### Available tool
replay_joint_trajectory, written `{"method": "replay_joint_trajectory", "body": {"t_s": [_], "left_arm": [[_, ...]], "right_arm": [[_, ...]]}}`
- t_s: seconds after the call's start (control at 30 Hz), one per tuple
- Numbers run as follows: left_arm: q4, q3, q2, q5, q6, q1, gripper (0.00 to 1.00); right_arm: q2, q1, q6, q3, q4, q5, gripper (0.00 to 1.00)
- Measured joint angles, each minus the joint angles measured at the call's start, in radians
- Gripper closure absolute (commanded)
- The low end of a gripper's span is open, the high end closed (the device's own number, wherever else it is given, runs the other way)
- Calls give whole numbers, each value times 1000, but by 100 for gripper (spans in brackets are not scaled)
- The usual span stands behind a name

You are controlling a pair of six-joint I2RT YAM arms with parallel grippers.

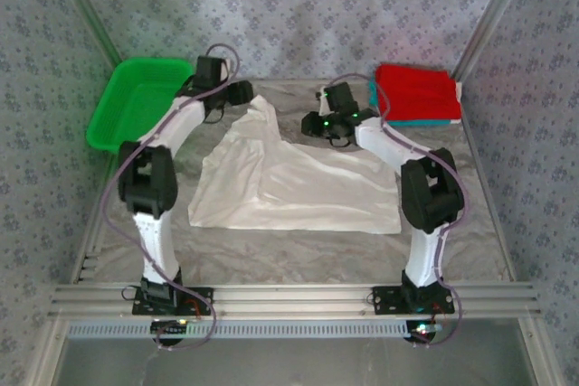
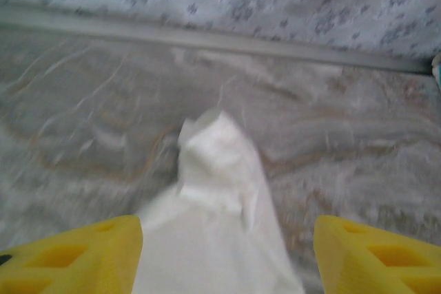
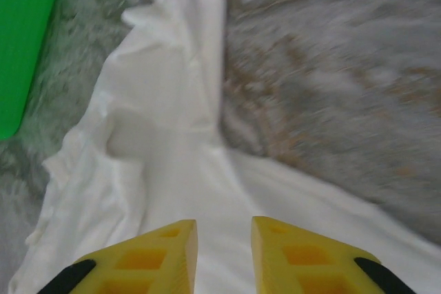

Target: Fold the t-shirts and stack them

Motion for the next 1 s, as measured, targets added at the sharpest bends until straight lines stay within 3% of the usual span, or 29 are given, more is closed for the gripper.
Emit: {"method": "replay_joint_trajectory", "body": {"t_s": [0.17, 0.33, 0.5, 0.63, 0.77, 1.0], "left_arm": [[-159, 394, 286, -7, 12, -27, 33], [-328, 627, 477, -29, 14, -46, 36], [-408, 671, 536, -53, 10, -54, 57], [-424, 682, 542, -62, 18, -55, 86], [-423, 710, 542, -60, 29, -54, 100], [-418, 797, 542, -27, 56, -64, 100]], "right_arm": [[-25, -46, 0, -85, 40, 5, 69], [-28, -83, 8, -158, 66, -18, 69], [-37, -125, 13, -204, 93, -31, 69], [-37, -144, 23, -208, 113, -47, 69], [-37, -145, 26, -208, 127, -61, 69], [-23, -144, 26, -189, 127, -82, 69]]}}
